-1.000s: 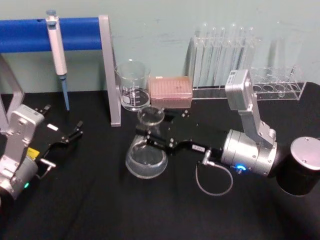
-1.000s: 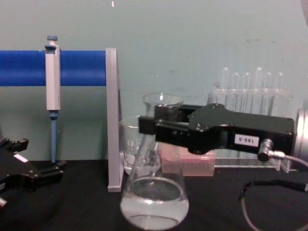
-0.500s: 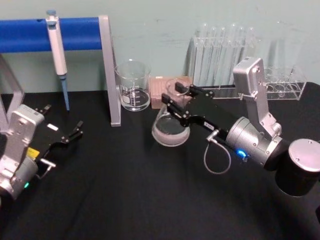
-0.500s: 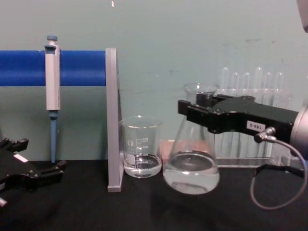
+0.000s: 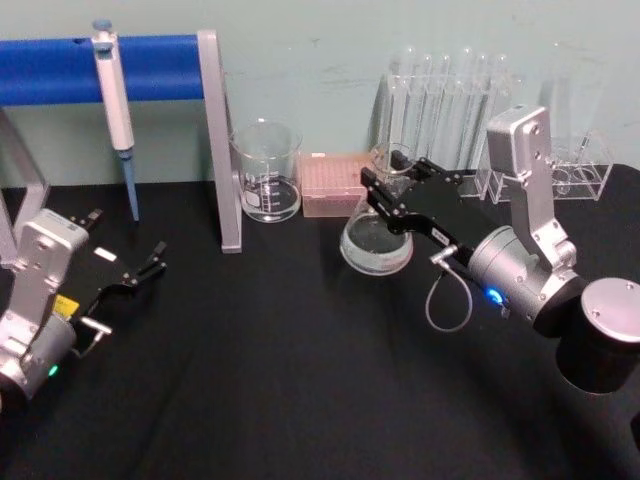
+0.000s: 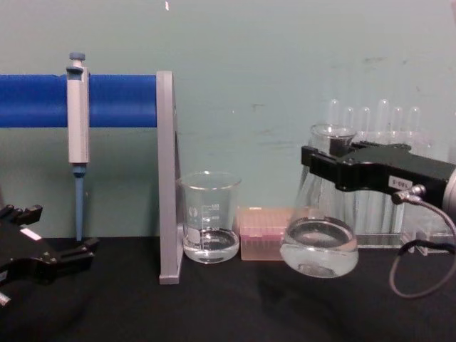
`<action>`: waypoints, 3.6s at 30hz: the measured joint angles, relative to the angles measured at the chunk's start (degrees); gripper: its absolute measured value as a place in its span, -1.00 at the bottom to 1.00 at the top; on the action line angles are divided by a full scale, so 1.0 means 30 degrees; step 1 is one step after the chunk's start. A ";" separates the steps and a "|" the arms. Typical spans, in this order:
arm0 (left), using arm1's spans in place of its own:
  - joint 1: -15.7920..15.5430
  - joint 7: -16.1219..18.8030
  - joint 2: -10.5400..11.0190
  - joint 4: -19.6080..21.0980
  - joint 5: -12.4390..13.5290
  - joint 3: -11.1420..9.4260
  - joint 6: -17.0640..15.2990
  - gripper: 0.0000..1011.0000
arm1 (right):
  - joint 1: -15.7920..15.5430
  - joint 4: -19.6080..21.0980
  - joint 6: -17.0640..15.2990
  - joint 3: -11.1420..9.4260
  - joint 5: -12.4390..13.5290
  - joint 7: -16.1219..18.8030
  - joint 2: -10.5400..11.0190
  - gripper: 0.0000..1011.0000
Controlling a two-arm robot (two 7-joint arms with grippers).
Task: Grasp the erlenmeyer flask with one hand, shake it three times, then place it back.
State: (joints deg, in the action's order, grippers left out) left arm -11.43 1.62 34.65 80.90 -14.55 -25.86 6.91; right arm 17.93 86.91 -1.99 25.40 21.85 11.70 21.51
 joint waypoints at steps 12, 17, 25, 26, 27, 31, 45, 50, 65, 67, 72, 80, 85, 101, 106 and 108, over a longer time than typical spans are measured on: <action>-0.0001 0.0000 0.0000 0.0000 0.0000 0.0000 0.0000 0.98 | -0.0236 -0.0009 -0.0519 -0.0658 -0.0545 -0.0651 -0.0549 -0.10; 0.0000 0.0000 0.0000 0.0000 0.0001 0.0000 0.0000 0.98 | -0.0317 0.0055 -0.0634 -0.0822 -0.0717 -0.0385 -0.0656 -0.10; 0.0001 0.0000 0.0000 0.0001 0.0001 0.0000 0.0000 0.98 | -0.0445 0.0335 -0.0407 -0.0924 -0.0667 0.1081 -0.0582 -0.10; 0.0000 0.0000 0.0000 0.0000 0.0000 0.0000 0.0000 0.98 | -0.0456 0.0378 -0.0362 -0.0924 -0.0631 0.1313 -0.0543 -0.10; -0.0001 0.0000 0.0000 0.0001 0.0001 0.0000 0.0000 0.98 | -0.0480 0.0466 -0.0255 -0.0906 -0.0528 0.1810 -0.0452 -0.10; 0.0000 0.0000 0.0000 0.0000 0.0000 0.0001 0.0000 0.98 | -0.0495 0.0669 0.0097 -0.0732 -0.0284 0.3342 -0.0142 -0.10; 0.0000 0.0000 0.0000 0.0000 0.0000 0.0000 0.0000 0.98 | 0.0019 0.1213 0.1133 0.0711 0.1382 0.8471 0.1474 -0.10; 0.0000 0.0000 0.0000 0.0000 0.0000 0.0000 0.0000 0.98 | 0.0263 0.1266 0.1340 0.1208 0.1827 0.9491 0.1844 -0.10; 0.0000 0.0000 0.0000 0.0000 0.0000 0.0000 0.0000 0.98 | 0.0837 0.1162 0.1767 0.2244 0.2596 1.0820 0.2457 -0.10; 0.0001 0.0000 0.0000 -0.0001 0.0000 0.0000 0.0000 0.98 | 0.0945 0.1115 0.1869 0.2419 0.2717 1.1119 0.2572 -0.10; 0.0000 0.0000 0.0000 0.0000 0.0001 0.0001 0.0000 0.98 | 0.1189 0.1003 0.2118 0.2777 0.2910 1.1787 0.2830 -0.10; 0.0000 0.0000 0.0000 0.0000 0.0001 0.0000 0.0000 0.98 | 0.1558 0.0843 0.2516 0.3373 0.3147 1.2530 0.3186 -0.10; 0.0000 0.0000 0.0000 0.0000 0.0000 0.0001 0.0000 0.98 | 0.1646 0.0841 0.2641 0.3594 0.3298 1.2557 0.3364 -0.10; 0.0001 0.0000 0.0000 0.0001 0.0000 0.0001 0.0000 0.98 | 0.0945 0.1141 0.1919 0.2726 0.2998 0.8437 0.2668 -0.10; 0.0000 -0.0001 -0.0001 0.0000 0.0000 0.0001 0.0000 0.98 | 0.0513 0.1150 0.1328 0.1899 0.2459 0.6021 0.1958 -0.10; 0.0000 0.0000 0.0000 0.0001 0.0001 0.0001 0.0000 0.98 | 0.0358 0.1147 0.1130 0.1599 0.2206 0.5136 0.1688 -0.10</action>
State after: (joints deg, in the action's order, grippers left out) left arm -11.43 1.62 34.64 80.90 -14.55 -25.86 6.91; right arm 19.00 90.35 1.40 30.20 28.46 27.11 26.57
